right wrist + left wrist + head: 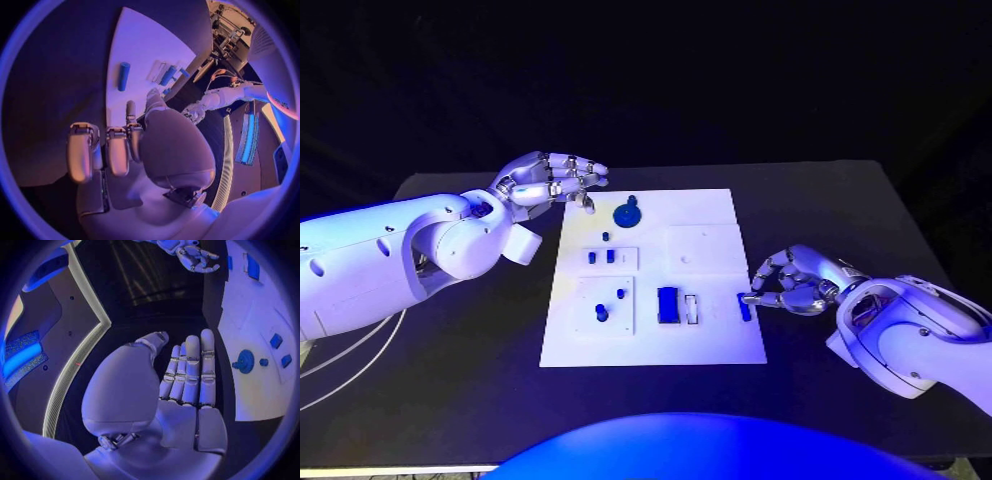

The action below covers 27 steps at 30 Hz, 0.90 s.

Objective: Assemble the parts on the task board

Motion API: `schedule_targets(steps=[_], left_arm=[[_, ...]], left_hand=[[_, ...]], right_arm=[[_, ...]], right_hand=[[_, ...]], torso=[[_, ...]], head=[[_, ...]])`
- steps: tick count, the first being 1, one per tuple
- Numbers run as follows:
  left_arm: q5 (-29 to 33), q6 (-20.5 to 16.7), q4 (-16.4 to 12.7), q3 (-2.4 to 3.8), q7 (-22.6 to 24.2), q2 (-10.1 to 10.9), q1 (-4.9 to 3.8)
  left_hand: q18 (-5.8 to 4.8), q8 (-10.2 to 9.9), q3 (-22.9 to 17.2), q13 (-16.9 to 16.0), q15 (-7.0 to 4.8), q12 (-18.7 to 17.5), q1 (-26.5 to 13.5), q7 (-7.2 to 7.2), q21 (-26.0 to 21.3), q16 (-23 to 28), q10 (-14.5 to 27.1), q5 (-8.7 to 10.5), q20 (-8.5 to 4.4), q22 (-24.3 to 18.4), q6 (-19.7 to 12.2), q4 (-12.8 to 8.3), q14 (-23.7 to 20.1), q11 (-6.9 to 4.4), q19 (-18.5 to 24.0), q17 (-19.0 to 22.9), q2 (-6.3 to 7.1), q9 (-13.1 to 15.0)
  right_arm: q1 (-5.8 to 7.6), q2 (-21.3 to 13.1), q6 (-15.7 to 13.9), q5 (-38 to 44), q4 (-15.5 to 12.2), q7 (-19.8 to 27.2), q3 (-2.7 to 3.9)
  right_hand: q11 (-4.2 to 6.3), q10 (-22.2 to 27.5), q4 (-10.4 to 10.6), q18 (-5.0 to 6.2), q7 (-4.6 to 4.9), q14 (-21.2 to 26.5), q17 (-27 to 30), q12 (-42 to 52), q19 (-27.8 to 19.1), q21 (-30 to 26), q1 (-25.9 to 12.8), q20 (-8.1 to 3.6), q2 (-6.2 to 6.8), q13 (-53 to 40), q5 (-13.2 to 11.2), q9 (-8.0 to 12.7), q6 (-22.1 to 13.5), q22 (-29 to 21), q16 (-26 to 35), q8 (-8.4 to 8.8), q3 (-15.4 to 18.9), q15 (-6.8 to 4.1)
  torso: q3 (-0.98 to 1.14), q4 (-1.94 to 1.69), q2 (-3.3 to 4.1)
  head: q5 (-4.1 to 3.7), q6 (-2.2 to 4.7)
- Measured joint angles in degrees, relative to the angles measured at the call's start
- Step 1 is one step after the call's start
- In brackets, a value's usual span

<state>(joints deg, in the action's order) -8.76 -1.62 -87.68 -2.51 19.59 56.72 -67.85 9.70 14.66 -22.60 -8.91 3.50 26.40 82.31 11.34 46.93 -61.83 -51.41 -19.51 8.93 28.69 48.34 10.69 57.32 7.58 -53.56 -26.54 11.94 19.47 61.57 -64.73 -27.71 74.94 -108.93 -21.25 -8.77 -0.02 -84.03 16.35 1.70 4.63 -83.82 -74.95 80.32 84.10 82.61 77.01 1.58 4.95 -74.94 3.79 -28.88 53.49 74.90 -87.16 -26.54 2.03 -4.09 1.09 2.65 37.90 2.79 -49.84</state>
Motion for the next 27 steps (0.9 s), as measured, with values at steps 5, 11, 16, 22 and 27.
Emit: schedule_targets(steps=[5,11,16,22,27], left_arm=[[0.0,0.0,0.0,0.0,0.1,-0.1,0.0],[0.0,0.0,0.0,0.0,0.2,-0.2,0.01],[0.0,0.1,0.1,-0.01,0.2,-0.1,0.03],[0.0,0.2,0.1,-0.01,0.2,-0.1,0.03],[0.0,0.4,0.1,-0.01,0.1,-0.2,0.04]], left_hand=[[0.0,0.0,0.0,0.0,0.0,0.0,0.0,0.0,0.0,0.0,0.0,0.0,0.0,0.0,0.0,0.0,0.0,0.0,0.0,0.0,0.0,0.0],[0.0,0.0,0.0,0.0,0.0,0.0,0.0,0.0,0.0,0.0,0.0,0.0,0.0,0.0,0.0,0.0,0.0,0.0,0.0,0.0,0.0,0.0],[0.0,0.0,0.0,0.0,0.0,0.0,0.0,0.0,0.0,0.0,0.0,0.0,0.0,0.0,0.0,0.0,0.0,0.0,0.0,0.0,0.0,0.0],[-0.01,0.0,0.0,0.0,0.0,0.0,0.0,0.0,-0.2,0.0,0.0,0.0,0.0,-0.2,0.0,0.0,0.0,0.0,0.0,0.0,0.0,0.0],[0.0,0.0,0.0,0.1,0.0,0.0,0.0,0.0,-0.2,0.0,0.0,0.0,0.0,-0.2,0.0,0.0,0.0,0.0,0.0,0.0,-0.01,0.0]], right_arm=[[-0.96,-0.4,-1.1,1.9,0.1,-0.3,-0.08],[-2.93,1.4,-1.3,3.7,1.5,-1.7,-0.22],[-4.0,3.5,-0.9,4.6,3.1,-3.2,-0.23],[-4.32,4.9,-0.9,5.5,3.9,-4.4,0.01],[-4.36,5.8,-0.9,6.0,4.2,-5.0,0.09]], right_hand=[[0.0,0.0,0.2,0.0,0.0,-0.2,0.0,0.0,0.0,0.0,0.0,0.0,0.05,0.0,0.0,0.0,0.0,0.0,0.0,0.0,-0.2,0.2],[0.0,0.0,0.3,0.0,0.03,-0.2,0.0,0.0,0.0,0.0,-0.3,0.0,0.35,0.0,0.0,0.0,0.4,0.0,0.0,0.0,-0.3,0.2],[0.0,0.0,0.5,0.0,0.04,-0.2,0.0,-0.2,-0.2,-0.2,-0.6,0.2,0.65,0.0,0.0,0.1,0.8,0.0,0.0,0.0,-0.5,0.2],[0.0,0.0,0.5,0.0,-0.15,-0.2,0.0,-0.2,-0.2,-0.2,-0.6,0.2,0.65,0.0,0.0,-0.1,1.0,0.0,0.0,-0.15,-0.5,0.2],[0.0,0.0,0.3,0.0,-0.24,-0.2,0.0,-0.2,-0.2,-0.2,-0.6,0.2,0.65,0.0,0.0,-0.1,1.2,0.0,0.0,0.06,-1.1,0.2]], torso=[[0.0,0.08,0.01],[0.03,0.01,0.07],[0.02,-0.07,0.1],[0.0,-0.1,0.12],[-0.04,-0.07,0.1]], head=[[-0.15,0.01],[-0.16,-0.11],[-0.1,-0.15],[0.01,-0.15],[0.19,-0.16]])
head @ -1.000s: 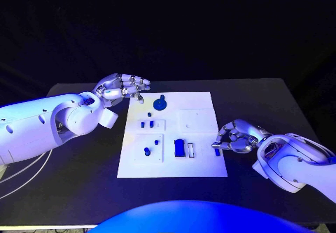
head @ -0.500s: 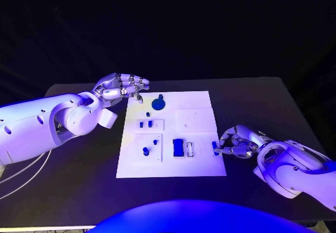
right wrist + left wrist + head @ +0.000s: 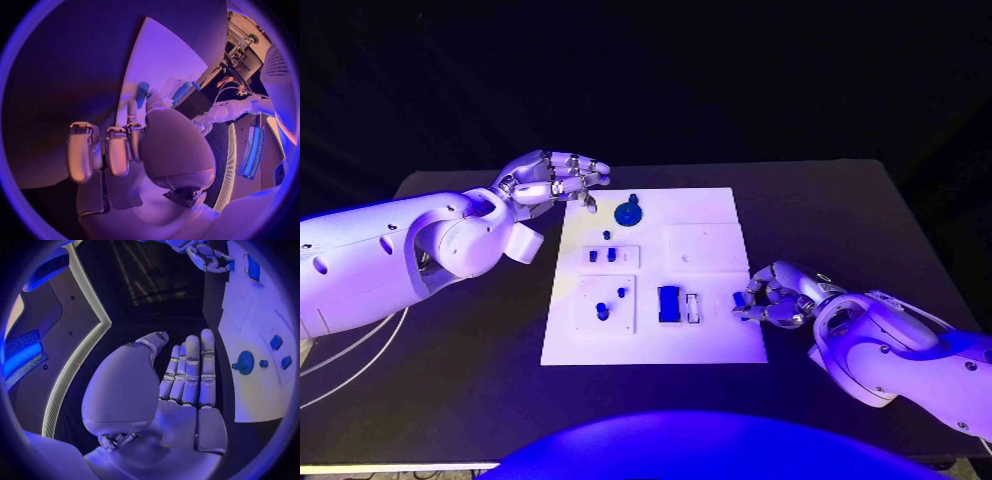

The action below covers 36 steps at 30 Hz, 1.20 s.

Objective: Assemble the parts on the task board

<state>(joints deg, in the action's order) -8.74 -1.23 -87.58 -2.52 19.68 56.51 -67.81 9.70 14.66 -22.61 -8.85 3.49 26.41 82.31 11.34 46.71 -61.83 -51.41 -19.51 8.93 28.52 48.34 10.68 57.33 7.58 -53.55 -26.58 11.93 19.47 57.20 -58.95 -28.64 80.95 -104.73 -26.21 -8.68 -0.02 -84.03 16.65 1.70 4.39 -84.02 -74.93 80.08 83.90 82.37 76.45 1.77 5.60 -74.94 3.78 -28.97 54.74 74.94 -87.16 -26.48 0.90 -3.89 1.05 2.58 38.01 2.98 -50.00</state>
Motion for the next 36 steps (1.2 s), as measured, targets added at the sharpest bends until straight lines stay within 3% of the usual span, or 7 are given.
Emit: schedule_targets(steps=[3,4,5,15,21,25,36], left_arm=[[0.0,0.1,0.0,0.0,0.0,-0.1,0.0],[0.0,0.1,0.0,0.0,0.0,-0.1,0.0],[0.0,0.2,0.0,0.0,-0.1,-0.1,0.0],[0.0,0.3,0.0,0.0,-0.1,0.0,0.0],[0.0,0.3,-0.1,0.0,-0.2,0.1,0.0],[0.0,0.3,-0.1,0.0,-0.2,0.1,0.0],[0.0,0.3,-0.1,0.0,-0.2,0.0,0.0]], left_hand=[[0.0,0.0,0.0,0.0,0.0,0.0,0.0,0.0,0.0,0.0,0.0,0.0,0.0,0.0,0.0,0.0,0.0,0.0,0.0,0.0,0.0,0.0],[0.0,0.0,0.0,0.0,0.0,0.0,0.0,0.0,0.0,0.0,0.0,0.0,0.0,0.0,0.0,0.0,0.0,0.0,0.0,0.0,0.0,0.0],[0.0,0.0,0.0,0.0,0.0,0.0,0.0,0.0,0.0,0.0,0.0,0.0,0.0,0.0,0.0,0.0,0.0,0.0,0.0,0.0,0.0,0.0],[0.0,0.0,0.0,0.0,0.0,0.0,0.0,0.0,0.0,0.0,0.0,0.0,0.0,0.0,0.0,0.0,0.0,0.0,0.0,0.0,0.0,0.0],[0.0,0.0,-0.2,0.0,0.0,0.0,0.3,0.0,0.0,0.0,0.0,0.0,0.0,0.0,0.0,-0.2,0.0,0.0,0.0,0.0,-0.25,0.0],[0.0,0.0,-0.2,0.0,0.0,0.0,0.3,0.0,0.0,0.0,0.0,0.0,0.0,0.0,0.0,-0.2,0.0,0.0,0.0,0.0,-0.25,0.0],[0.0,0.0,-0.2,0.0,0.0,0.0,0.3,0.0,0.0,0.0,0.0,0.0,-0.22,0.0,0.0,-0.2,0.0,0.0,-0.2,0.0,-0.25,0.0]], right_arm=[[0.0,0.4,0.1,0.5,0.4,-0.4,0.04],[0.0,0.6,0.1,0.8,0.5,-0.6,0.04],[0.0,0.7,0.2,1.1,0.6,-0.7,0.04],[0.18,2.3,3.3,9.5,0.6,-2.9,0.25],[0.22,2.5,4.5,12.5,0.0,-4.1,0.28],[0.27,2.4,4.6,12.7,-0.4,-5.1,0.23],[1.96,1.9,4.4,8.9,-2.0,-7.4,-0.22]], right_hand=[[0.0,0.0,-0.3,0.0,-0.07,0.0,0.0,0.0,0.0,0.0,0.2,0.0,-0.23,0.0,0.0,0.0,0.3,0.0,0.0,-0.13,-1.0,0.0],[0.0,0.0,-0.4,0.0,-0.1,0.0,0.0,0.0,0.0,0.0,0.9,0.0,-0.85,0.0,0.0,-1.9,0.4,0.0,0.0,-0.12,-1.7,0.0],[0.0,0.0,-0.5,0.0,-0.12,0.0,0.0,0.0,0.0,0.0,1.3,0.0,-1.21,0.0,0.0,-2.1,0.4,0.0,0.0,-0.12,-2.2,0.0],[0.32,0.1,-2.6,0.0,-0.53,0.0,0.0,0.0,0.0,1.2,8.3,0.0,1.75,-0.2,-0.4,-2.0,2.0,0.0,-0.2,2.32,-9.4,0.0],[0.31,0.1,-1.7,0.0,-0.35,0.0,0.0,0.2,0.0,1.3,9.4,0.0,2.11,-0.2,-0.6,2.2,2.5,0.0,-0.2,2.45,-10.6,0.0],[0.31,0.1,-0.8,0.0,-0.33,0.0,0.0,0.0,0.0,1.6,9.4,0.0,2.11,-0.1,-0.6,2.6,2.6,0.0,-0.2,2.62,-11.6,0.0],[0.31,0.1,-2.4,0.0,-0.7,0.2,0.0,-0.2,0.0,2.9,8.5,0.0,1.38,0.1,-0.4,2.8,3.0,0.0,-0.4,2.93,-15.6,-0.23]], torso=[[-0.03,0.03,-0.03],[-0.03,0.03,-0.04],[-0.03,0.03,-0.04],[-0.07,0.0,-0.1],[-0.09,0.04,-0.1],[-0.07,0.01,-0.1],[0.01,0.05,-0.07]], head=[[0.02,0.0],[0.03,0.0],[0.03,0.0],[0.07,0.0],[0.1,0.0],[0.1,-0.01],[0.12,-0.01]])
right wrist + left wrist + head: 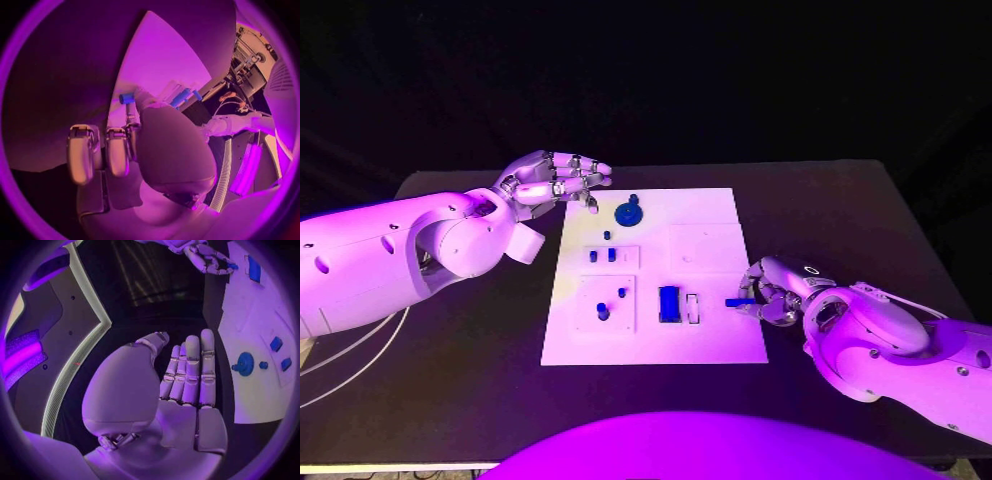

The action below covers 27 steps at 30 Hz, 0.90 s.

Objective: Assemble the parts on the task board

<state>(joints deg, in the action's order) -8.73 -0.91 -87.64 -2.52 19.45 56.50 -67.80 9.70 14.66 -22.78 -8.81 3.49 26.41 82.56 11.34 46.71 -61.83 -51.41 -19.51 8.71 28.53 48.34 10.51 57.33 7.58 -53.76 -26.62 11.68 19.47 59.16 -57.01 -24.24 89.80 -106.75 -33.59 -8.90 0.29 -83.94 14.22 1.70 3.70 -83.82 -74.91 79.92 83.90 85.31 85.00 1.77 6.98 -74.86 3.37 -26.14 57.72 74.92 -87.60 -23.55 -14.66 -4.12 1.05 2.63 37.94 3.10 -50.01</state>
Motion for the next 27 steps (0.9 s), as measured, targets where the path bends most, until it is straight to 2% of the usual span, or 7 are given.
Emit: schedule_targets(steps=[5,11,18,24,27], left_arm=[[0.0,0.0,0.0,0.0,0.0,-0.1,0.0],[0.0,0.0,0.0,0.0,0.0,-0.2,0.0],[0.0,0.0,-0.1,0.0,0.0,-0.2,0.0],[0.0,0.0,-0.1,0.0,0.0,-0.1,0.0],[0.0,0.0,-0.2,0.0,0.0,-0.1,0.0]], left_hand=[[0.0,0.0,0.0,0.0,0.0,0.0,0.0,0.0,0.0,0.0,0.0,0.0,0.0,0.0,0.0,0.0,0.0,0.0,0.0,0.0,0.0,0.0],[0.0,0.0,-0.2,0.0,0.0,0.0,0.2,0.0,0.0,0.0,0.0,0.0,0.0,0.0,0.0,-0.2,0.0,0.0,0.0,0.0,-0.23,0.0],[0.0,0.0,-0.2,0.0,0.0,0.0,0.2,0.0,0.0,0.0,0.0,0.0,0.0,0.0,0.0,-0.2,0.0,0.0,0.0,0.0,-0.23,0.0],[0.0,0.0,-0.2,0.0,0.0,0.0,0.2,0.0,0.0,0.0,0.0,0.0,0.0,0.0,0.0,-0.2,0.0,0.0,0.0,0.0,-0.23,0.0],[0.0,0.0,-0.2,0.0,0.0,0.0,0.2,0.0,0.0,0.0,0.0,0.0,0.0,0.0,0.0,-0.2,0.0,0.0,0.0,0.0,-0.23,0.0]], right_arm=[[1.77,0.3,-0.8,-4.1,-1.3,-0.2,0.16],[2.57,1.6,-1.7,-8.7,-1.8,-0.1,0.19],[2.56,4.1,-2.0,-12.9,-0.7,0.0,0.04],[1.65,5.2,-2.4,-15.4,-0.2,0.0,-0.11],[1.39,5.8,-2.6,-16.4,-0.1,0.0,-0.12]], right_hand=[[0.19,-0.2,0.7,0.0,-0.35,-0.2,0.0,0.4,0.0,0.4,-2.0,0.0,0.42,-0.1,0.0,-0.4,0.3,0.0,-0.2,-0.18,-1.0,-0.21],[0.21,-0.2,1.2,0.0,-0.38,-0.2,0.0,0.4,0.0,0.6,-3.4,0.0,0.46,-0.1,0.0,-0.5,0.4,0.0,-0.2,-0.18,-1.5,-0.21],[0.21,-0.2,1.8,0.0,-0.39,-0.2,0.0,0.4,0.2,0.6,-6.5,-0.21,0.7,-0.1,0.1,-0.9,0.4,0.0,-0.2,-0.64,-2.1,-0.2],[0.21,-0.2,2.1,0.0,-0.47,-0.2,0.0,0.4,0.2,1.1,-11.1,-0.21,0.05,-0.1,0.1,-1.3,0.5,0.0,-0.2,-1.08,-2.3,-0.2],[0.36,-0.1,2.3,0.0,-0.35,-0.2,0.0,0.6,0.2,1.1,-14.6,-0.21,-0.53,-0.1,0.2,-1.8,1.0,0.0,-0.4,-1.64,-2.4,-0.2]], torso=[[-0.01,-0.02,0.01],[-0.04,-0.12,0.04],[-0.12,-0.07,0.05],[-0.04,-0.05,0.06],[-0.04,-0.01,0.06]], head=[[-0.02,0.0],[-0.02,0.0],[0.19,0.0],[0.4,0.0],[0.46,0.0]])
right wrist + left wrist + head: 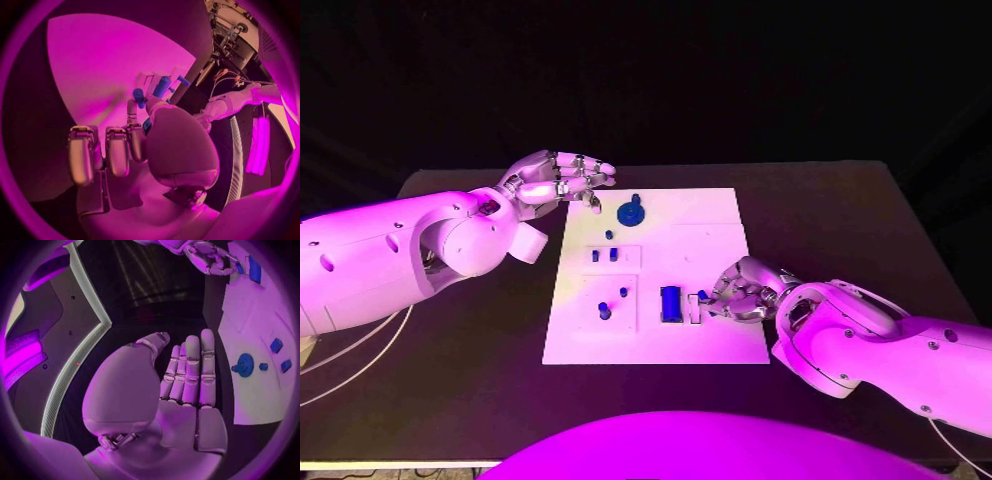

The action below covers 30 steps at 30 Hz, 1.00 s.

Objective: Assemble the parts on the task board

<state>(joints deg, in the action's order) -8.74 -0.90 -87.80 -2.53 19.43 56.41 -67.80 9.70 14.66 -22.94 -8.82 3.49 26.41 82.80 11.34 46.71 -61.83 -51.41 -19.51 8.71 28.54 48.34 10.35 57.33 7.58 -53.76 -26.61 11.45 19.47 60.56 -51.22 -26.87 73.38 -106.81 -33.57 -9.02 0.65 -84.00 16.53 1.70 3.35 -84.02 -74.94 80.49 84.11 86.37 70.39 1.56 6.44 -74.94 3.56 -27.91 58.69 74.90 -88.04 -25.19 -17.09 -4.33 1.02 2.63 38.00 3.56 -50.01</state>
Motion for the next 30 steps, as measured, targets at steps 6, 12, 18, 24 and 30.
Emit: schedule_targets(steps=[6,12,18,24,30], left_arm=[[0.0,0.0,0.0,0.0,0.0,0.0,0.0],[0.0,0.0,-0.1,0.0,0.0,0.1,0.0],[0.0,0.1,-0.1,0.0,-0.1,0.1,0.0],[0.0,0.1,-0.1,0.0,-0.2,0.2,0.0],[0.0,0.1,-0.1,0.0,-0.2,0.2,0.0]], left_hand=[[0.0,0.0,0.0,0.0,0.0,0.0,0.0,0.0,0.0,0.0,0.0,0.0,0.0,0.0,0.0,0.0,0.0,0.0,0.0,0.0,0.0,0.0],[0.0,0.0,0.0,0.1,0.0,0.0,0.0,0.0,0.0,0.0,0.0,0.0,0.0,0.0,0.0,0.0,0.0,0.0,0.0,0.0,0.0,0.0],[0.0,0.0,0.0,0.1,0.0,0.0,0.0,0.0,0.0,0.0,0.0,0.0,0.0,0.0,0.0,0.0,0.0,0.0,0.0,0.0,0.0,0.0],[0.0,0.0,0.0,0.1,0.0,0.0,0.0,0.0,0.0,0.0,0.0,0.0,0.0,0.0,0.0,0.0,0.0,0.0,0.0,0.0,0.0,0.0],[0.0,0.0,0.0,0.0,0.0,0.0,0.0,0.0,0.0,0.0,0.0,0.0,0.0,0.0,0.0,0.0,0.0,0.0,0.0,0.0,0.0,0.0]], right_arm=[[-0.19,0.8,-0.4,-1.4,0.1,0.2,0.0],[-0.3,1.3,-0.5,-2.3,0.5,0.4,0.01],[-0.57,2.0,-0.5,-2.9,1.0,0.5,0.01],[-0.72,2.5,-0.3,-3.2,1.4,0.6,0.01],[-0.86,2.6,-0.1,-3.4,1.6,0.7,0.0]], right_hand=[[0.06,0.1,0.1,0.0,-0.16,0.0,0.0,0.3,0.0,0.3,-2.9,0.0,-0.11,0.0,0.1,-0.2,0.2,0.0,0.0,-0.32,-0.1,0.0],[0.06,0.1,0.1,0.0,-0.19,0.0,0.0,0.3,0.0,0.3,-3.1,0.0,-0.11,0.0,0.1,-0.2,0.2,0.0,0.0,-0.32,-0.1,0.0],[0.05,0.1,-0.1,0.0,-0.19,0.0,0.0,0.3,0.0,0.3,-3.1,0.0,-0.11,0.0,0.1,-0.3,0.2,0.0,0.0,-0.55,-0.3,0.0],[0.05,0.1,-0.5,0.0,-0.19,0.0,0.0,0.3,0.0,0.3,-3.1,0.0,-0.08,0.0,0.1,-0.4,0.2,0.0,0.0,-0.54,-0.6,0.01],[0.22,-0.1,-0.8,0.0,-0.19,0.2,0.0,0.3,0.0,0.3,-2.8,0.0,0.21,0.0,0.1,-0.5,0.2,0.0,0.0,-0.54,-1.0,-0.2]], torso=[[0.05,0.03,-0.02],[0.07,0.03,-0.02],[0.06,0.03,-0.02],[0.03,0.03,-0.03],[0.01,0.03,-0.06]], head=[[0.02,0.0],[0.01,0.0],[0.07,0.0],[0.2,0.0],[0.27,0.0]])
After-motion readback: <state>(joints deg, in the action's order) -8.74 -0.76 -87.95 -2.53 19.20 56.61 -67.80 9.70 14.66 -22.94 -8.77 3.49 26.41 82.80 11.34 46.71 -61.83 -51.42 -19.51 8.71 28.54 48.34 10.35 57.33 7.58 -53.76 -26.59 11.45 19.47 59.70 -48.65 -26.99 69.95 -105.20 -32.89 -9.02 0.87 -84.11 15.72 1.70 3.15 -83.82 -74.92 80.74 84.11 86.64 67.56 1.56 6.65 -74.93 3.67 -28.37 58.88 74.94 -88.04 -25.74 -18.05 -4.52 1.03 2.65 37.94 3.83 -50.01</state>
